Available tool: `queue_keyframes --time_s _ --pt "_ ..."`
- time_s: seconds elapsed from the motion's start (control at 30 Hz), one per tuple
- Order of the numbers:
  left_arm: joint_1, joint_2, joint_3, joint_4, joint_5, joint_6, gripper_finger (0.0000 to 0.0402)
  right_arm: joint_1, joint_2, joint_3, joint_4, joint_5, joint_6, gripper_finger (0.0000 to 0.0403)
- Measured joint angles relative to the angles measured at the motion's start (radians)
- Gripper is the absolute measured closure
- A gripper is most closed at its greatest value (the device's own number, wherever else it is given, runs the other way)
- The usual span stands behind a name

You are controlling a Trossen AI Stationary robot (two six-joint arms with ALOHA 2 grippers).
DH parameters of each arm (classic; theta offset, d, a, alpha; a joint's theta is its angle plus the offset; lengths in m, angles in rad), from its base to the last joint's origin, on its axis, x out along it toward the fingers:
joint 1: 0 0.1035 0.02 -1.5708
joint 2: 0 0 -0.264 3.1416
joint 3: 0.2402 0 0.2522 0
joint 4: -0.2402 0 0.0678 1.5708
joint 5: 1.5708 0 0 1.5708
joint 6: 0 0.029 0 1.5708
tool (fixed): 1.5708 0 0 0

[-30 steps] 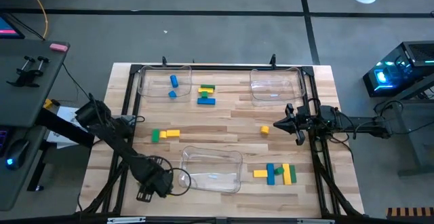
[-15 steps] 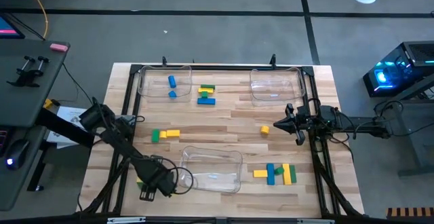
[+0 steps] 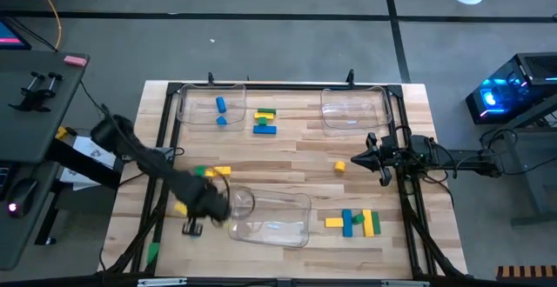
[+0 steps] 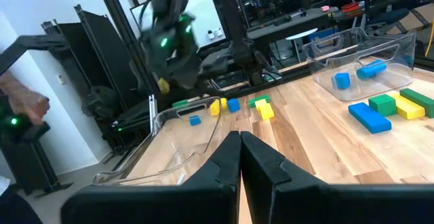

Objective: Sort blocks
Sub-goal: Put the blue block into the left transparent bin

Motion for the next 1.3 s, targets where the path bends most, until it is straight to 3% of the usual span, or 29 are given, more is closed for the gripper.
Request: queue_keyframes --time_s 0.27,0.43,0.57,0.73,0.87,0.97,1.03,1.3 --pt "0.211 -0.171 -0.004 -0.014 -0.146 0.073 0.0401 0.000 0.000 0.000 0.000 0.000 0.000 0.0398" --pt "0.255 -0.196 -0.004 -0.018 -0.143 0.097 0.0401 0.000 0.000 0.000 0.000 0.000 0.000 0.0398" --pt "0.212 -0.196 -0.005 -0.006 -0.048 0.079 0.0401 0.000 0.000 0.000 0.000 0.000 0.000 0.0398" --pt "0.067 -0.196 -0.065 0.111 0.001 -0.216 0.0381 0.000 0.000 0.000 0.000 0.000 0.000 0.0398" --pt "-0.051 -0.195 -0.150 0.306 0.062 -0.564 0.0334 0.000 0.000 0.000 0.000 0.000 0.000 0.0398" --pt "-0.108 -0.195 -0.166 0.352 0.065 -0.683 0.0291 0.000 0.000 0.000 0.000 0.000 0.000 0.0398" --pt "-0.129 -0.195 -0.166 0.354 0.060 -0.642 0.0264 0.000 0.000 0.000 0.000 0.000 0.000 0.0398" --pt "-0.201 -0.128 -0.166 0.355 -0.020 -0.241 0.0182 0.000 0.000 0.000 0.000 0.000 0.000 0.0398"
